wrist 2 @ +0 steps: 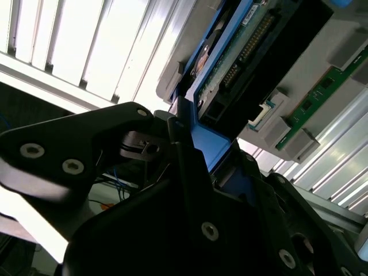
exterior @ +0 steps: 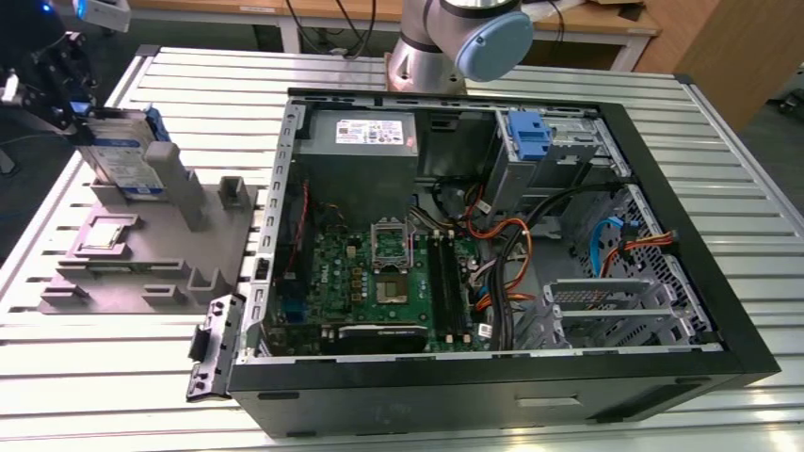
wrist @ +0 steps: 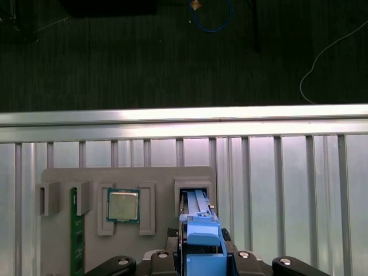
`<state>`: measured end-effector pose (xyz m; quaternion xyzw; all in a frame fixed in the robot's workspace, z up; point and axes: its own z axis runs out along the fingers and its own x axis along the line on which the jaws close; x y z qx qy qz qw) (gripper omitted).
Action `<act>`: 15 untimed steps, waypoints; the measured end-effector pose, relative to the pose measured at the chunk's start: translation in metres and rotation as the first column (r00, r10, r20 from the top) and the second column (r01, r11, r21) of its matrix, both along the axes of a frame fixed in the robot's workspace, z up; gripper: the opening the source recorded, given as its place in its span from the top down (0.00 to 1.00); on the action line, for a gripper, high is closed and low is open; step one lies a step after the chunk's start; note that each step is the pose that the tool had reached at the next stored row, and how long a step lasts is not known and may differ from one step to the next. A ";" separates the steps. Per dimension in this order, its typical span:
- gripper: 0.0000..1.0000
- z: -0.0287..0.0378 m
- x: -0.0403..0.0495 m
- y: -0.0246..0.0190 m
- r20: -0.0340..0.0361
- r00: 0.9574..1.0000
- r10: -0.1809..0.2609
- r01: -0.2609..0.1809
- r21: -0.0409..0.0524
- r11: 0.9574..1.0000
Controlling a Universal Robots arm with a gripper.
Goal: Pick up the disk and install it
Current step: 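Pick up the disk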
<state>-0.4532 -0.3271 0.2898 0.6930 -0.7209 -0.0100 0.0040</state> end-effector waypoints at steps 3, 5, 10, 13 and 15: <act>0.64 0.0017 0.0000 0.0000 0.000 1.000 0.000 0.000 0.000 1.000; 0.64 0.0022 0.0000 0.0000 0.000 1.000 0.000 0.000 0.000 1.000; 0.64 0.0033 0.0000 0.0000 0.000 1.000 0.000 0.000 0.000 1.000; 0.64 0.0048 0.0000 0.0000 0.000 1.000 0.000 0.000 0.000 1.000; 0.64 0.0060 0.0000 0.0000 0.000 1.000 0.000 0.000 0.000 1.000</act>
